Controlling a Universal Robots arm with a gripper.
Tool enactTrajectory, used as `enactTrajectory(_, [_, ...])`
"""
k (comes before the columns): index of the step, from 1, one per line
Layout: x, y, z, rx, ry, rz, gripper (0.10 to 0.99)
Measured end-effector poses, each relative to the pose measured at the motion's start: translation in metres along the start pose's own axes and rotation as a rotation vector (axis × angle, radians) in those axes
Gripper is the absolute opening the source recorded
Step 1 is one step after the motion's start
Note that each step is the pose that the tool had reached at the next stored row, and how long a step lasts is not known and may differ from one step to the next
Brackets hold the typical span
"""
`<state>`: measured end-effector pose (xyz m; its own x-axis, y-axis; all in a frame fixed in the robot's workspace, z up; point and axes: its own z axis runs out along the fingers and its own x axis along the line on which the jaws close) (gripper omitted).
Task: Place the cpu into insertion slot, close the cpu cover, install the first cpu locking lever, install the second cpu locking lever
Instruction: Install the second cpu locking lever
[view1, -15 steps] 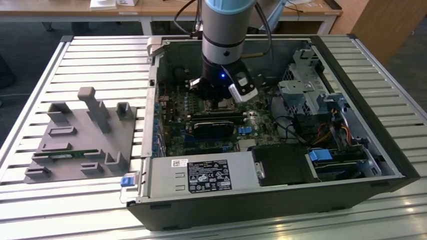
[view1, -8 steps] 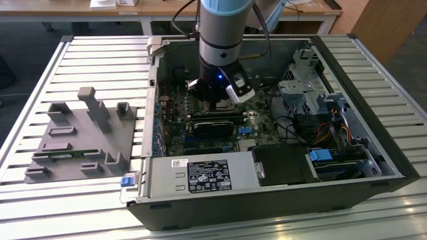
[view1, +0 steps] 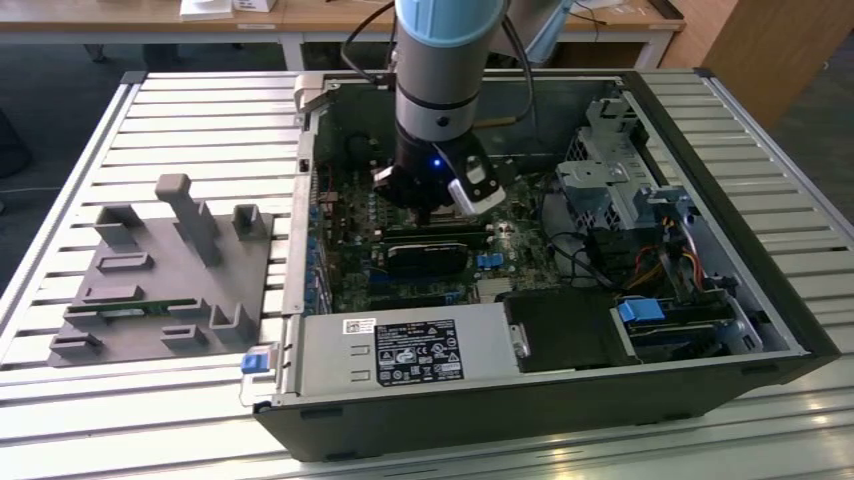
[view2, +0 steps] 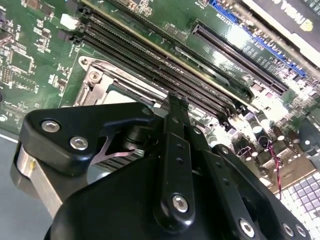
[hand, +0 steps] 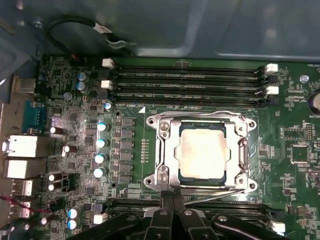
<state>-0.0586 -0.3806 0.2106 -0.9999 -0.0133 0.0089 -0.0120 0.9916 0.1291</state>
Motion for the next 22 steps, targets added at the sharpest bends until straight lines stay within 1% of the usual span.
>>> enactTrajectory(1, [0.0,-0.0012,-0.0001,-0.003,-0.0001,0.0,0.106])
enactTrajectory(5, [0.0003,-0.0072,-0.0009,-0.027,-0.0005,0.0,0.106])
enactTrajectory(6, [0.0018,-0.0084,-0.001,-0.033,-0.0006,0.0,0.106])
enactTrajectory(8, [0.0061,-0.0099,-0.0012,-0.038,-0.0008,0.0,0.106])
enactTrajectory(11, [0.0078,-0.0109,-0.0005,-0.043,-0.0009,-0.001,0.106])
enactTrajectory(15, [0.0121,-0.0124,0.0009,-0.054,-0.0011,-0.001,0.106])
enactTrajectory(18, [0.0131,-0.0129,0.0041,-0.057,-0.0011,-0.001,0.106])
enactTrajectory(19, [0.0132,-0.013,0.0049,-0.059,-0.0011,-0.001,0.106])
enactTrajectory(22, [0.014,-0.0141,0.0065,-0.071,-0.0015,-0.001,0.106])
